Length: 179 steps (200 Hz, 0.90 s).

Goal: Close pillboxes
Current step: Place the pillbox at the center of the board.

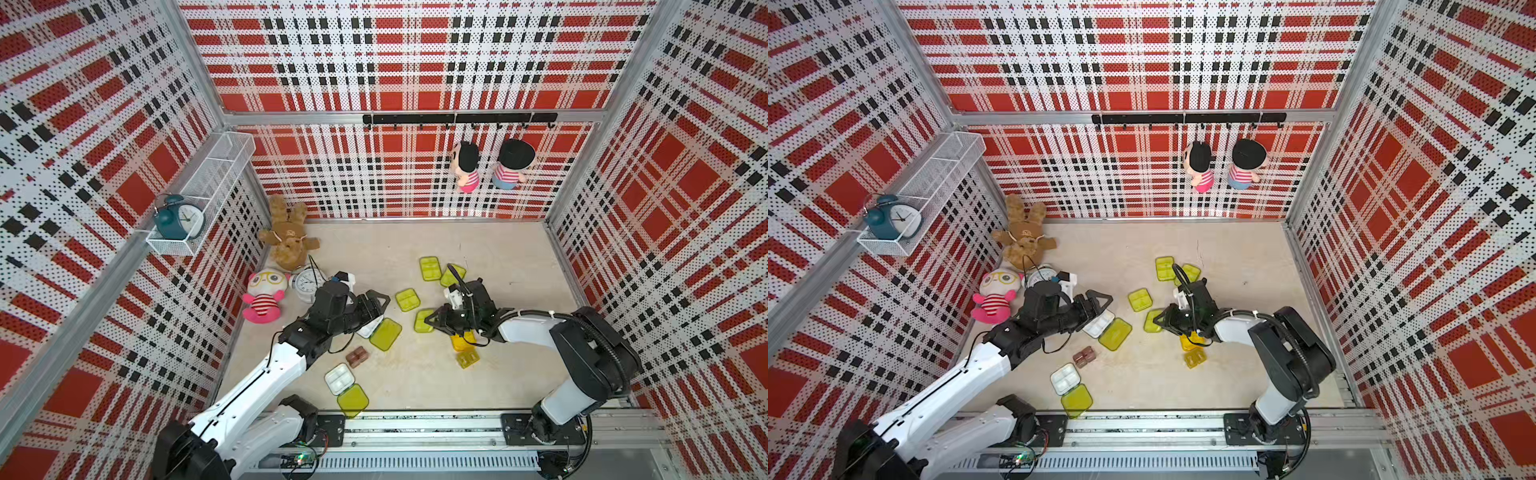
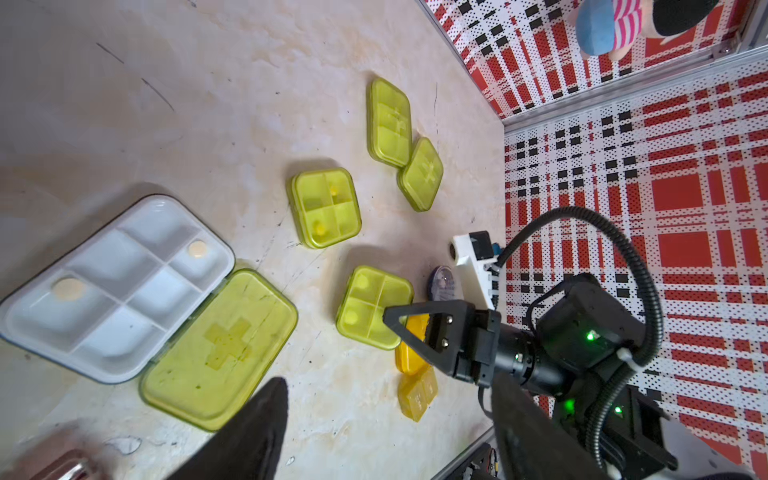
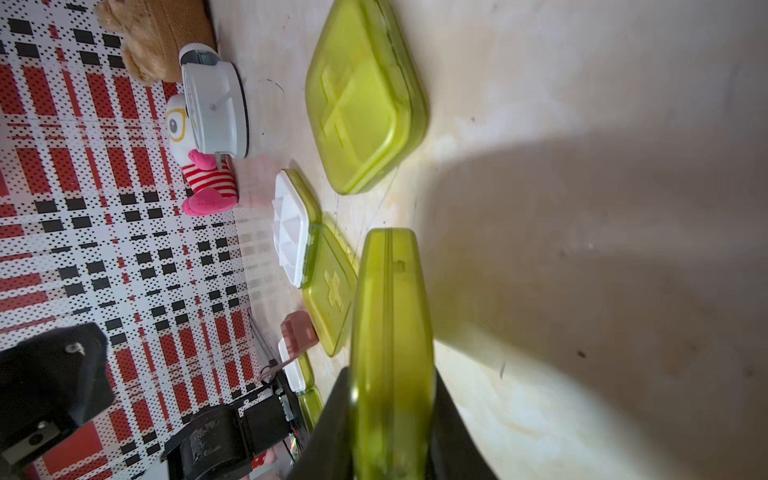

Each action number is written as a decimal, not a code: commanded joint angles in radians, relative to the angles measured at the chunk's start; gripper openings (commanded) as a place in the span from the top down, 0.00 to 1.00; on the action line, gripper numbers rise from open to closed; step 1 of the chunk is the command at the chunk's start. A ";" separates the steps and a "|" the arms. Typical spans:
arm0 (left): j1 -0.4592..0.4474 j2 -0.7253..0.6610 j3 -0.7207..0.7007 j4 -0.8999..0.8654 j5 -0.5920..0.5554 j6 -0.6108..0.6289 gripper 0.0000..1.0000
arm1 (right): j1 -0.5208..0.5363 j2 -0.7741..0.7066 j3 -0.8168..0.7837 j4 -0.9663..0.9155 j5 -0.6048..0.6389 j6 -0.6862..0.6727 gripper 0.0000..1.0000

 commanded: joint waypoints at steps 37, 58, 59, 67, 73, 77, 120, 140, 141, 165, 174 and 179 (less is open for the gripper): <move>0.052 -0.057 -0.052 -0.070 0.010 0.025 0.21 | -0.027 0.062 0.102 -0.138 0.026 -0.073 0.76; 0.069 -0.064 -0.057 -0.071 0.020 0.030 0.20 | -0.036 0.065 0.113 -0.173 0.029 -0.084 0.76; 0.070 -0.064 -0.057 -0.071 0.020 0.031 0.20 | -0.036 0.066 0.113 -0.175 0.029 -0.085 0.76; 0.075 -0.066 -0.057 -0.071 0.024 0.034 0.20 | -0.038 0.060 0.112 -0.186 0.035 -0.090 0.75; 0.078 -0.066 -0.058 -0.070 0.025 0.036 0.20 | -0.038 0.057 0.113 -0.196 0.041 -0.094 0.73; 0.080 -0.066 -0.060 -0.070 0.027 0.036 0.20 | -0.038 0.056 0.112 -0.201 0.043 -0.097 0.73; 0.086 -0.052 -0.076 -0.061 0.037 0.038 0.19 | -0.050 0.050 0.104 -0.223 0.050 -0.109 0.64; 0.087 -0.046 -0.077 -0.059 0.038 0.039 0.19 | -0.052 0.039 0.098 -0.229 0.054 -0.115 0.60; 0.087 -0.046 -0.077 -0.058 0.038 0.039 0.19 | -0.052 0.038 0.097 -0.230 0.054 -0.116 0.60; 0.092 -0.035 -0.077 -0.057 0.041 0.041 0.19 | -0.058 0.012 0.088 -0.250 0.066 -0.125 0.54; 0.095 -0.028 -0.075 -0.057 0.045 0.045 0.19 | -0.060 0.000 0.088 -0.262 0.071 -0.134 0.51; 0.098 -0.024 -0.074 -0.057 0.047 0.047 0.19 | -0.062 -0.007 0.089 -0.268 0.075 -0.139 0.49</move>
